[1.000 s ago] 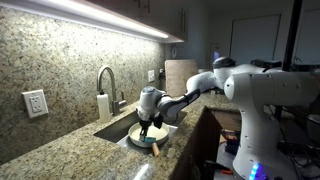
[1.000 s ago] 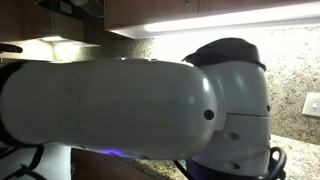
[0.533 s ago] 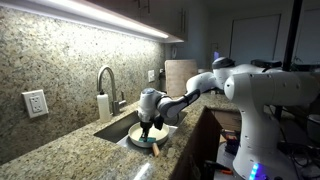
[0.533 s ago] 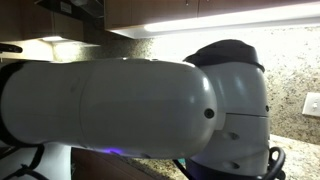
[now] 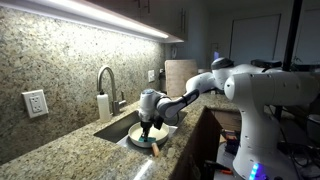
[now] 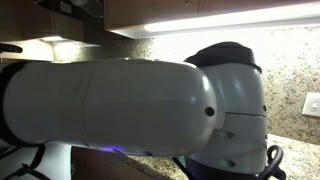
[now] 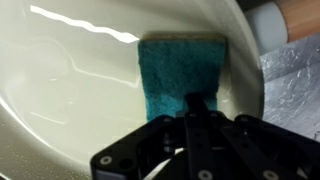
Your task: Turn the faucet to the right then open and close the tap and turn the faucet to the left,pick up the sponge and scrub the pan
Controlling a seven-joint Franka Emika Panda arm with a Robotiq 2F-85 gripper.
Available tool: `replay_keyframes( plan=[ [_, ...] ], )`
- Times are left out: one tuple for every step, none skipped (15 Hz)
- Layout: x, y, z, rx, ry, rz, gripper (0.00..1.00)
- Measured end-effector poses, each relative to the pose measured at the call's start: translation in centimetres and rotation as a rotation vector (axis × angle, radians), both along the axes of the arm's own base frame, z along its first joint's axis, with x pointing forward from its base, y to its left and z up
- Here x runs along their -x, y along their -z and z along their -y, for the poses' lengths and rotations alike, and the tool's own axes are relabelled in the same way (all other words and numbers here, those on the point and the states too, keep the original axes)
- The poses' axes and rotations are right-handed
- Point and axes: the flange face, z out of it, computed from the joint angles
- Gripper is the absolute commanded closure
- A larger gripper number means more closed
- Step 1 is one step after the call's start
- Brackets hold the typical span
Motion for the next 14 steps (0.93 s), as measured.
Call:
replay_keyframes(
  plan=[
    [-0.3,0.1,0.0,-0.001,0.001,0.0,1.0],
    [-0.6,0.2,0.0,-0.003,0.002,-0.002,1.0],
    [-0.9,0.3,0.0,-0.006,0.003,-0.003,1.0],
    [-1.2,0.5,-0.1,-0.011,0.004,-0.007,1.0],
    [-1.4,0.6,-0.1,-0.016,0.004,-0.014,1.0],
    [-1.7,0.6,0.0,-0.022,0.006,-0.019,1.0],
    [-1.9,0.7,0.0,-0.028,0.01,-0.023,1.0],
    [-2.0,0.8,0.1,-0.035,0.014,-0.025,1.0],
    [-2.2,0.8,0.2,-0.041,0.016,-0.025,1.0],
    [-2.4,0.8,0.2,-0.045,0.017,-0.02,1.0],
    [-2.6,0.8,0.3,-0.049,0.018,-0.014,1.0],
    [-2.9,0.8,0.3,-0.05,0.019,-0.009,1.0],
    [-3.2,0.7,0.4,-0.049,0.018,-0.004,1.0],
    [-3.5,0.7,0.5,-0.047,0.015,0.0,1.0]
  ],
)
